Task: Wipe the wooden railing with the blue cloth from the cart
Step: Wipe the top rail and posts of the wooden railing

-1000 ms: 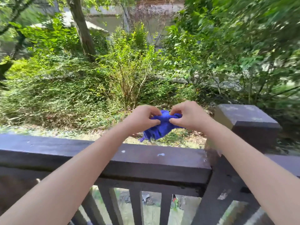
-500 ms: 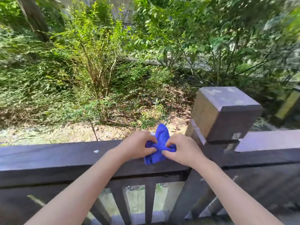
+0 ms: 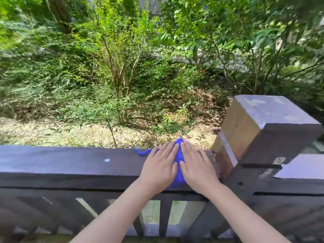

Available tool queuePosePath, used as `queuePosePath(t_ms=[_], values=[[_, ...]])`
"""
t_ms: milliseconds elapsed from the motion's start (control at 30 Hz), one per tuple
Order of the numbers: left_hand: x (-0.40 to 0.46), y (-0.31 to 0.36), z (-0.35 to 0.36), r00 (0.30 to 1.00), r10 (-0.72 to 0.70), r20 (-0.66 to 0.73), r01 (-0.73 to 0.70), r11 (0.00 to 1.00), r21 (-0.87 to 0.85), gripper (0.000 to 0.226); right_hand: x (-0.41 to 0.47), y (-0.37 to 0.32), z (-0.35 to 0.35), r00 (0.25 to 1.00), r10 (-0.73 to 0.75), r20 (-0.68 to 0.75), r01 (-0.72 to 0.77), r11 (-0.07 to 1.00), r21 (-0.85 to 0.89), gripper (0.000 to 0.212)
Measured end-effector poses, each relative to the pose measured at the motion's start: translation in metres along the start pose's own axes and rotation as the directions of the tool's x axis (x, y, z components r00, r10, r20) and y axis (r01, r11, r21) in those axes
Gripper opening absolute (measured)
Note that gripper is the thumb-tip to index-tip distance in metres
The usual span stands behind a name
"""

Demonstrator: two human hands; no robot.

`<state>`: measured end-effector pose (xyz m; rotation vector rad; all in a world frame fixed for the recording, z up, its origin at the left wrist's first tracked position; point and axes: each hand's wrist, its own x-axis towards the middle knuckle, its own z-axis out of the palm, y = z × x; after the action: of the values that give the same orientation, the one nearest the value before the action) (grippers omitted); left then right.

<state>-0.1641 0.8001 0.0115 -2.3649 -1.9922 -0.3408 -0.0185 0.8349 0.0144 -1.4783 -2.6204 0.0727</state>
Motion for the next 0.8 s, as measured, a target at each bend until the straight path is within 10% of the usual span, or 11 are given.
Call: queuePosePath(t_ms=[300,667,800], values=[[-0.057,-0.086,-0.024,0.976,-0.212,-0.043,0.215,0.971,0.107,0.071,0.043,-0.111,0.012,0.986,-0.163,0.043,0.155,0.977,0.147,0.059],[-0.001,0.013,-0.002,0.998,-0.048,0.031,0.048,0.999,-0.004,0.056,-0.009,0.006,-0.006,0.997,0.054,0.06,-0.059,0.995,0.086,0.055],[0.005,0.045,0.004,0.998,-0.063,0.0,0.063,0.998,0.009,0.061,-0.009,0.019,-0.011,0.987,0.16,-0.006,-0.134,0.843,0.521,0.052]])
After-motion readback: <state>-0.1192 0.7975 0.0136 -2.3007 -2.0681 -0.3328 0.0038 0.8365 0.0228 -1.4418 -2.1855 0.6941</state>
